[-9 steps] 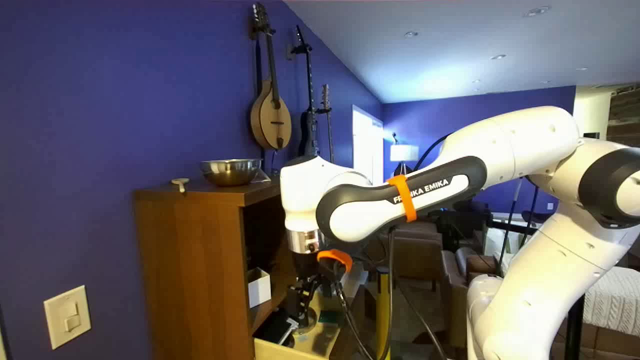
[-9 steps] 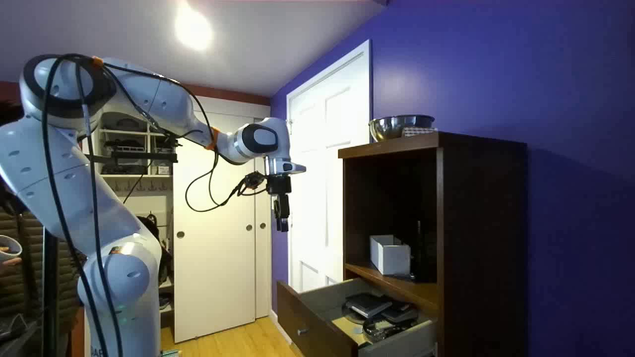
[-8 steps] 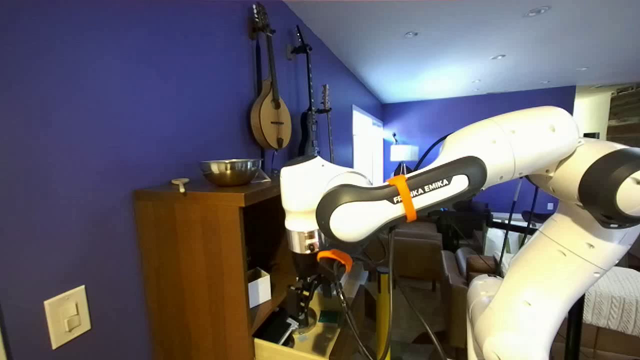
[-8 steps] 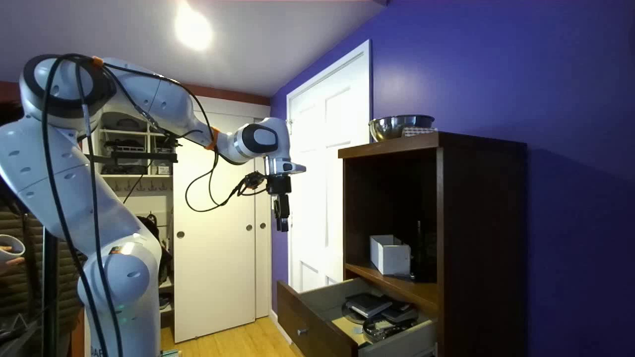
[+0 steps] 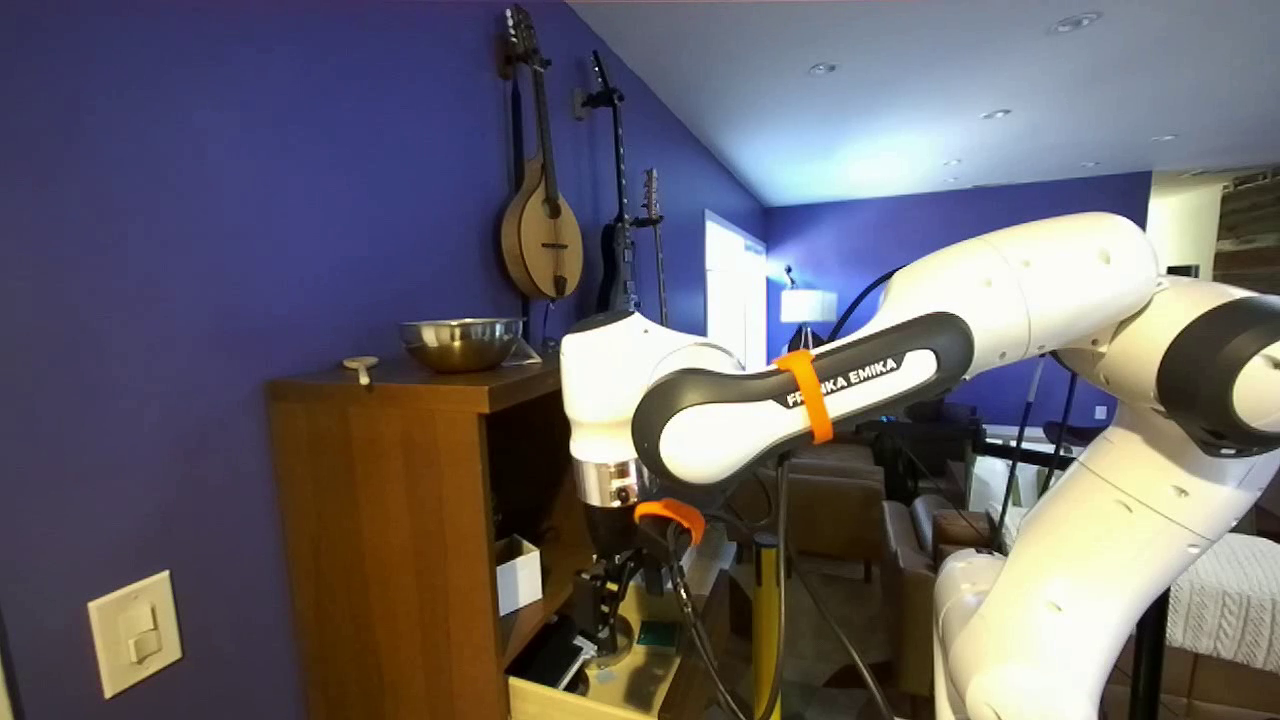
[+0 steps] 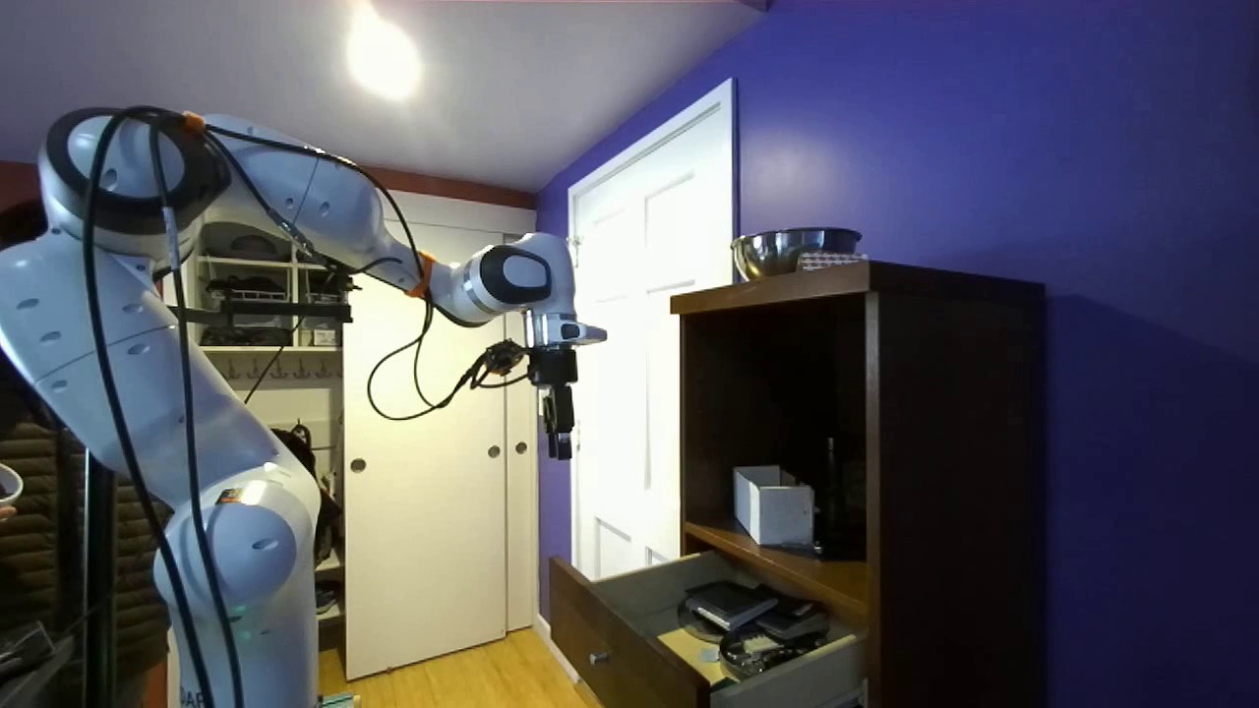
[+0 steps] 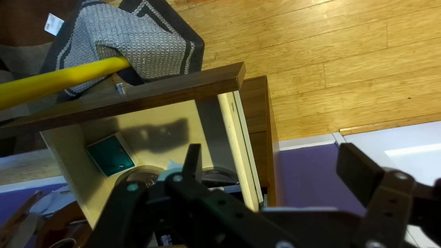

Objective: Pick up the black object from the silver bowl in the open drawer and put it on the shelf

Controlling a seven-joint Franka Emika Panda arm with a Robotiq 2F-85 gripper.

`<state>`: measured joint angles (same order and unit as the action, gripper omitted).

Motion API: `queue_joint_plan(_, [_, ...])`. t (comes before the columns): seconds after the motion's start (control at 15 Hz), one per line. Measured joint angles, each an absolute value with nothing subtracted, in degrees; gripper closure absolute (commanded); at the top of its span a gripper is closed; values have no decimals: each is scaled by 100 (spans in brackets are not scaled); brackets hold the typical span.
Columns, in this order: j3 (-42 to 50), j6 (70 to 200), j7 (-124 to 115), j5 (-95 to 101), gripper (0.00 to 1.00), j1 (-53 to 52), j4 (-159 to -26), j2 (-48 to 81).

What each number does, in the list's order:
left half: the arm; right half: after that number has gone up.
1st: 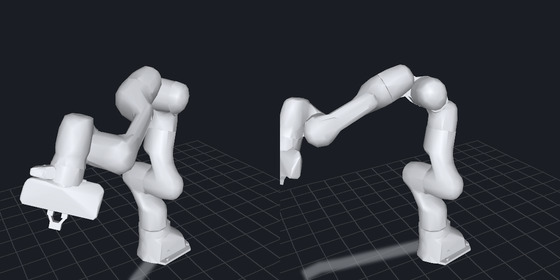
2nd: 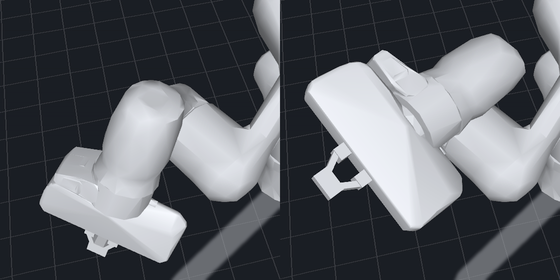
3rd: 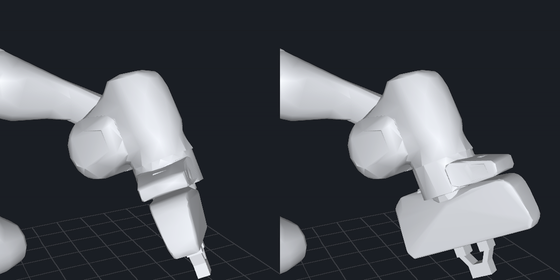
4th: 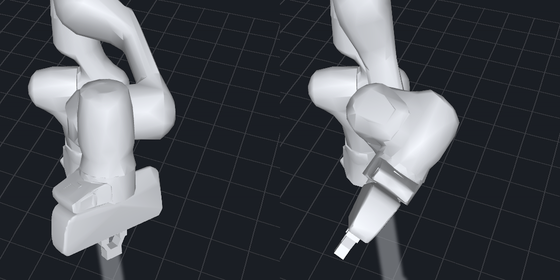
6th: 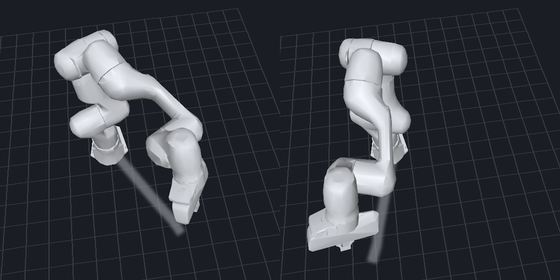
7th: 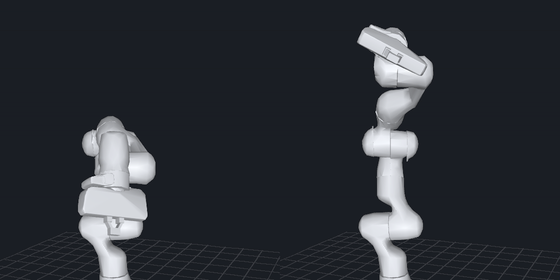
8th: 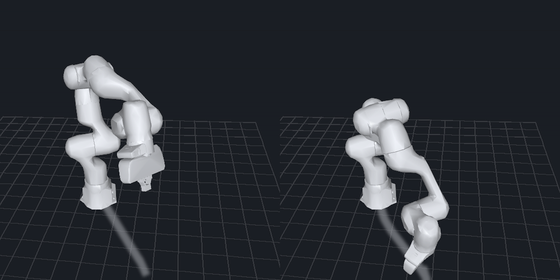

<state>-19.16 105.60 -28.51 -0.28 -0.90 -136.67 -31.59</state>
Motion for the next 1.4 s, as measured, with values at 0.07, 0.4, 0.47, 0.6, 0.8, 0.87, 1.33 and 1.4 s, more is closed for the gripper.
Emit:
queue_joint_plan(0.07, [-1916, 10560, -2851, -28, 0, -90, -13667, -3159])
queue_joint_plan(0.4, [-1916, 10560, -2851, -28, 0, -90, -13667, -3159])
queue_joint_plan(0.47, [-1916, 10560, -2851, -28, 0, -90, -13667, -3159])
queue_joint_plan(0.6, [-1916, 10560, -2851, -28, 0, -90, -13667, -3159])
queue_joint_plan(0.8, [-1916, 10560, -2851, -28, 0, -90, -13667, -3159])
queue_joint_plan(0.87, [-1916, 10560, -2851, -28, 0, -90, -13667, -3159])
queue_joint_plan(1.33, [-1202, 10625, -2192, -39, 0, -118, -13671, -3278])
queue_joint_plan(1.4, [-911, 10659, -1904, -62, 0, -103, -13680, -3334])
